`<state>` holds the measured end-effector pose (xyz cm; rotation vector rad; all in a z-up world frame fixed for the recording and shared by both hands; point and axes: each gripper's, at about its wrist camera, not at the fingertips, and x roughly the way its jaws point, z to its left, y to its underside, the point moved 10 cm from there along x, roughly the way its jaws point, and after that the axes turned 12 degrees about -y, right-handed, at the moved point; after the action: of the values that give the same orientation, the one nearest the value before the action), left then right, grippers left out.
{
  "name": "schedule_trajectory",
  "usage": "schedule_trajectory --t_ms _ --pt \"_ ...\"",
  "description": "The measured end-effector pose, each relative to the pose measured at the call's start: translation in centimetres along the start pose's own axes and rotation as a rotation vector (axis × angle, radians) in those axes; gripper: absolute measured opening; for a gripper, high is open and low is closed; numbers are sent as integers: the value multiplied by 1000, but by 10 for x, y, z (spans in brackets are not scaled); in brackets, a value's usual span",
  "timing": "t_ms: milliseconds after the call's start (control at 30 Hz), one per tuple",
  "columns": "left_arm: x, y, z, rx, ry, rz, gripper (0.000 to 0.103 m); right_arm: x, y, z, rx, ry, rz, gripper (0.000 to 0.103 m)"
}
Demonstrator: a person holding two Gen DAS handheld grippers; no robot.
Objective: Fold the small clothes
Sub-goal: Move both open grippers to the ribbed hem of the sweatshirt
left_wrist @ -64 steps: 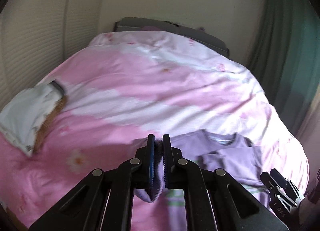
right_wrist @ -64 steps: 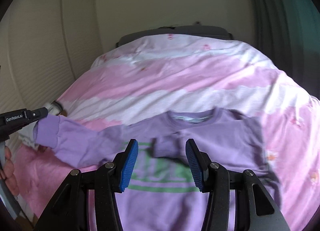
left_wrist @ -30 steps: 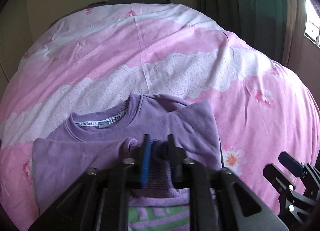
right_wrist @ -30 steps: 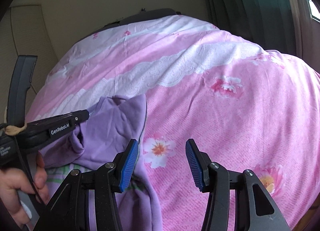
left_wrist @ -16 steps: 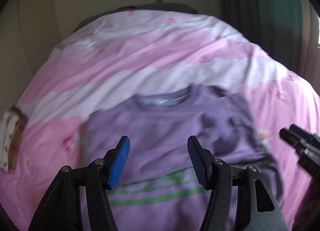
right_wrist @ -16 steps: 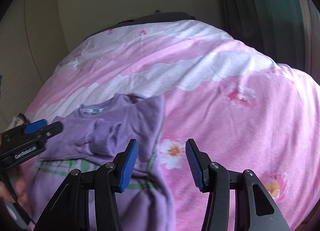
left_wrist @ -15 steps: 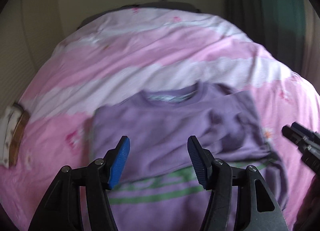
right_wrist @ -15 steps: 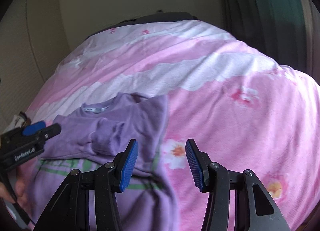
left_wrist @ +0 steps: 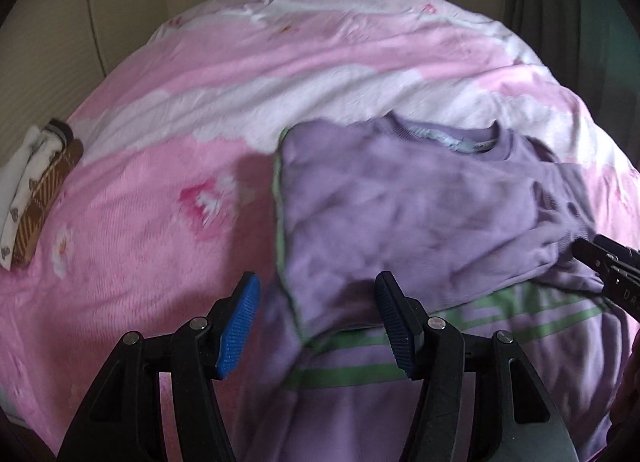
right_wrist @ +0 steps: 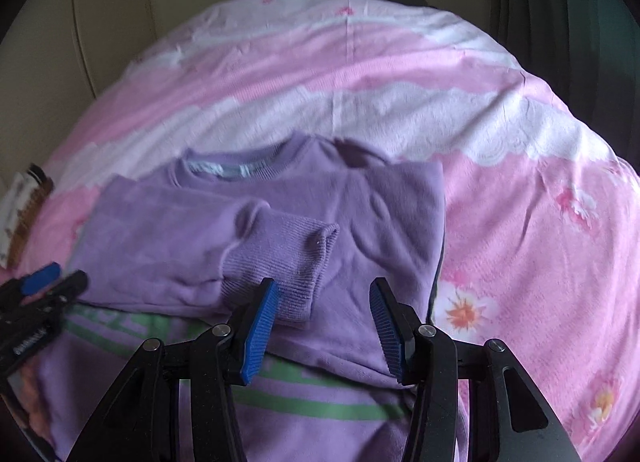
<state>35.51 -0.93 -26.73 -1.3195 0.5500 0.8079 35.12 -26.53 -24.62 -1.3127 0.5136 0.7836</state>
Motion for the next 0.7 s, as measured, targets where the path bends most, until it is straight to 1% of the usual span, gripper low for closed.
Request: schedule_trajectory --t_ms 100,133,233,267,300,333,367,400,433,500,533,567,633,700 --pt "5 6 7 -33 27 19 61 11 11 -6 -8 48 45 49" --pt "4 8 8 -38 32 18 61 13 17 -10 8 49 63 49" --pt "-7 9 13 -34 28 -3 60 6 17 -10 18 39 48 49" --pt "-15 10 16 -36 26 -13 60 -1 16 -9 14 42 33 49" --pt "-20 11 18 -37 26 -20 60 -18 14 -5 -3 41 6 49" --pt "-28 13 22 -39 25 -29 60 -18 14 -5 -3 41 6 49" --pt "-36 17 25 -41 25 -36 60 -27 16 -3 -9 41 -6 49" --pt "-45 22 30 -45 24 -44 60 -49 19 0 -13 39 -35 49" --pt "-53 27 33 -50 24 -50 60 -49 19 0 -13 39 -35 49" --pt "-71 42 40 -67 27 -61 60 -73 29 2 -8 37 -68 50" --pt "-77 48 44 -74 25 -67 60 -85 36 2 -4 38 -85 52" --pt "-84 56 47 -80 22 -71 60 -98 45 3 0 39 -104 56" --pt "-97 76 53 -86 11 -80 60 -117 61 3 12 47 -132 59" --pt "-108 93 57 -88 -2 -92 60 -134 79 2 25 46 -147 59"
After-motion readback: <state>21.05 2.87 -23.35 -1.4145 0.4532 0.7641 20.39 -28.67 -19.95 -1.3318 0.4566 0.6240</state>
